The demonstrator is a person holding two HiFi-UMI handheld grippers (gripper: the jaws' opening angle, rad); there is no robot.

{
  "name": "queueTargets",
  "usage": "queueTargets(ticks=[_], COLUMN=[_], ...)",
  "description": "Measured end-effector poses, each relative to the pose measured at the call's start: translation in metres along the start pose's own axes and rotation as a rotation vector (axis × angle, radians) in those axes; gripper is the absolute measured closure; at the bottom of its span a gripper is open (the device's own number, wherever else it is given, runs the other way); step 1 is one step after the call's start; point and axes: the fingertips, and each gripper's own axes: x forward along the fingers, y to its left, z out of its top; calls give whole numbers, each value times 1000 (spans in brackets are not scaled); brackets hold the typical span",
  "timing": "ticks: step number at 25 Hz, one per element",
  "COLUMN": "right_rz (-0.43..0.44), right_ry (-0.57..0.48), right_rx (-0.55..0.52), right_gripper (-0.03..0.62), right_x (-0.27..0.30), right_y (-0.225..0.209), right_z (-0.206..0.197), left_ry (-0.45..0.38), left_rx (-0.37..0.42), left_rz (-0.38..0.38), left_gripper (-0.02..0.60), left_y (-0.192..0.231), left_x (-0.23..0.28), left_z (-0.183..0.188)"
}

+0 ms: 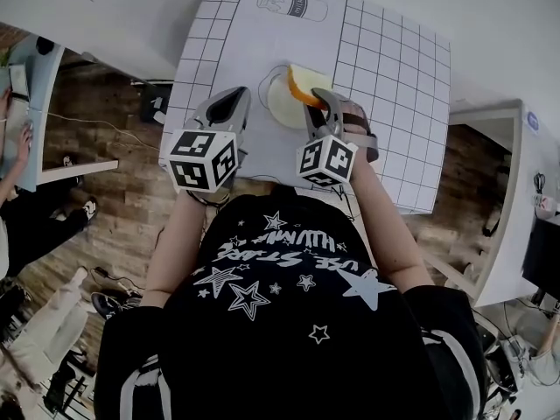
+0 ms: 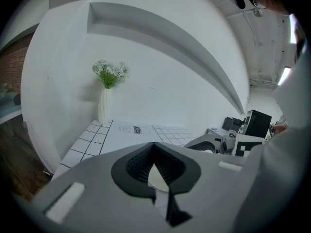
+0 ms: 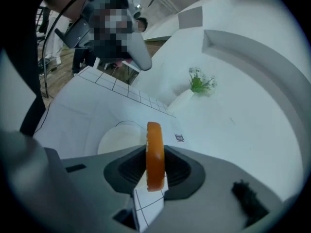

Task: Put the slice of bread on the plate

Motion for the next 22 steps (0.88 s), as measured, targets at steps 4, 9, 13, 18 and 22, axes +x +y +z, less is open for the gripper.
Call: queueTargets(ticks=[4,9,13,18,22], right_rz=[37,88,117,131,161], right_ry=[20,36,49,63,80], right_rx=[-66,-52,-40,-29,-42], right_gripper=[496,490,485,482,473], right_x=[4,6,8,8,10], right_y=[19,35,42,50,60], right_z=[2,1,-1,-4,-7], left_ry=[7,10,13,22,26], left_rx=[-4,-2,-4,-5,-4], left_rz=[-2,-9,-8,-14,-21], left_gripper=[572,572,572,572,572], left_y=[-2,-5,-2,-1,0], left_x=[-2,-6,-11,-18,-23], left_z=[-5,-9,-11,-17,-21])
